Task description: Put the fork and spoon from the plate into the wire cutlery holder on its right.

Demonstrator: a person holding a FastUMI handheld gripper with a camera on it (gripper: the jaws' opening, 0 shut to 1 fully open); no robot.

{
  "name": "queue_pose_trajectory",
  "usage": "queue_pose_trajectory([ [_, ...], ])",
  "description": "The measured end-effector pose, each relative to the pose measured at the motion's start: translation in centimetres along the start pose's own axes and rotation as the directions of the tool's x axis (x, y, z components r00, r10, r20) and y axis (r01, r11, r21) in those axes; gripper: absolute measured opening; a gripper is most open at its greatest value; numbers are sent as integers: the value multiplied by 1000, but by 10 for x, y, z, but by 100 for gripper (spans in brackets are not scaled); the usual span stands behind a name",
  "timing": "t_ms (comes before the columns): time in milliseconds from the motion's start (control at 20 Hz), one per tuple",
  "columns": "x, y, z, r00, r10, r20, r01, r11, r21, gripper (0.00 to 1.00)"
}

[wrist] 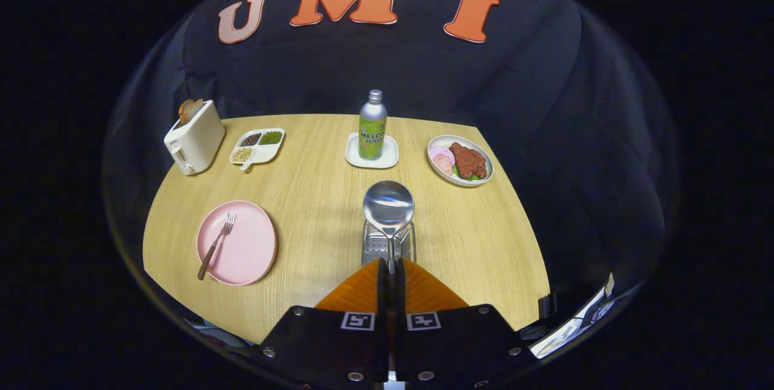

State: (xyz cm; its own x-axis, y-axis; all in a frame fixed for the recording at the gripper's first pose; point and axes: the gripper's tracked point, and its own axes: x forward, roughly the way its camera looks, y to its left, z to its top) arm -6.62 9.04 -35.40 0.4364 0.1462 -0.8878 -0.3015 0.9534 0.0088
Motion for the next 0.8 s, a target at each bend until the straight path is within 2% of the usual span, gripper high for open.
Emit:
queue_pose_trajectory([
  [300, 29, -7, -20, 996, 8, -84, -12, 999, -41, 5],
  [450, 42, -3, -29, 993, 30, -115, -32, 999, -19, 5],
  [800, 64, 3, -27, 990, 60, -129, -63, 998, -19, 7],
])
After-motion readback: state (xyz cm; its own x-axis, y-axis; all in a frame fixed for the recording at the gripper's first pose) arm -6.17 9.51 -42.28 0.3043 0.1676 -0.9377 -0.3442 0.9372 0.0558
